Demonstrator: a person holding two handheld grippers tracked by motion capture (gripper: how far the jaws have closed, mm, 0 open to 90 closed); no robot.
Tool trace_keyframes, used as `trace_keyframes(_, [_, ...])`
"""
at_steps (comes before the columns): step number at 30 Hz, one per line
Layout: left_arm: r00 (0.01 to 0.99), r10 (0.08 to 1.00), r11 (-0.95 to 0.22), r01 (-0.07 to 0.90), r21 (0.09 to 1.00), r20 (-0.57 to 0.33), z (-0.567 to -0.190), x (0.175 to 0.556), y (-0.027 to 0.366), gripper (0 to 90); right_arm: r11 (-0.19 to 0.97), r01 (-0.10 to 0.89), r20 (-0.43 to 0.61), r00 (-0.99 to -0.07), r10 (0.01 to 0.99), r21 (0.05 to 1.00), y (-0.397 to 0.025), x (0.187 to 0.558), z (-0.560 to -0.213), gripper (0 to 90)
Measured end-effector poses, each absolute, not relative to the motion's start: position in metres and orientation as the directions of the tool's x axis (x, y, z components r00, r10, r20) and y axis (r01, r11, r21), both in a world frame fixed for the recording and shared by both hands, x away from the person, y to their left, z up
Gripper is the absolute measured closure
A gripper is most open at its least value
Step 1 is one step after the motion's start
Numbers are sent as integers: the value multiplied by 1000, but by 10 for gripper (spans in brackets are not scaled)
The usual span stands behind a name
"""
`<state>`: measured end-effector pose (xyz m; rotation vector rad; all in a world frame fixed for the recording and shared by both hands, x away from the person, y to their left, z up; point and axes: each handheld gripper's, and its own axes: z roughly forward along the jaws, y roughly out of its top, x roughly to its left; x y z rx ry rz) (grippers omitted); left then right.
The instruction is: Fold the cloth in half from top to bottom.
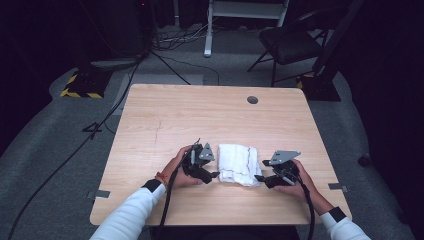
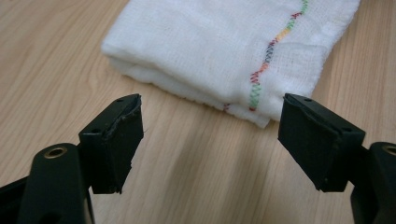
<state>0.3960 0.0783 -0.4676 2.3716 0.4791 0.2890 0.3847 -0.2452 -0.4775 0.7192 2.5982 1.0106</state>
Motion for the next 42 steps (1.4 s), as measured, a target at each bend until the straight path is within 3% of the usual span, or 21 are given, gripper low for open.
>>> trace_keyframes(16, [861,479,-703,260,662,171,-455,372,129,200,595,343,-106,-800,591,727,-278,379,-460,335])
trace_keyframes(22, [829,524,-701,290,652,196,-458,361,149,200,623,327,-196,-758,622,711,-297,372,-459,333])
trace_keyframes(42, [741,636,-666,386,638,216,-472,343,200,198,553,430,-157,-671,725,713,-355,356,-474,302])
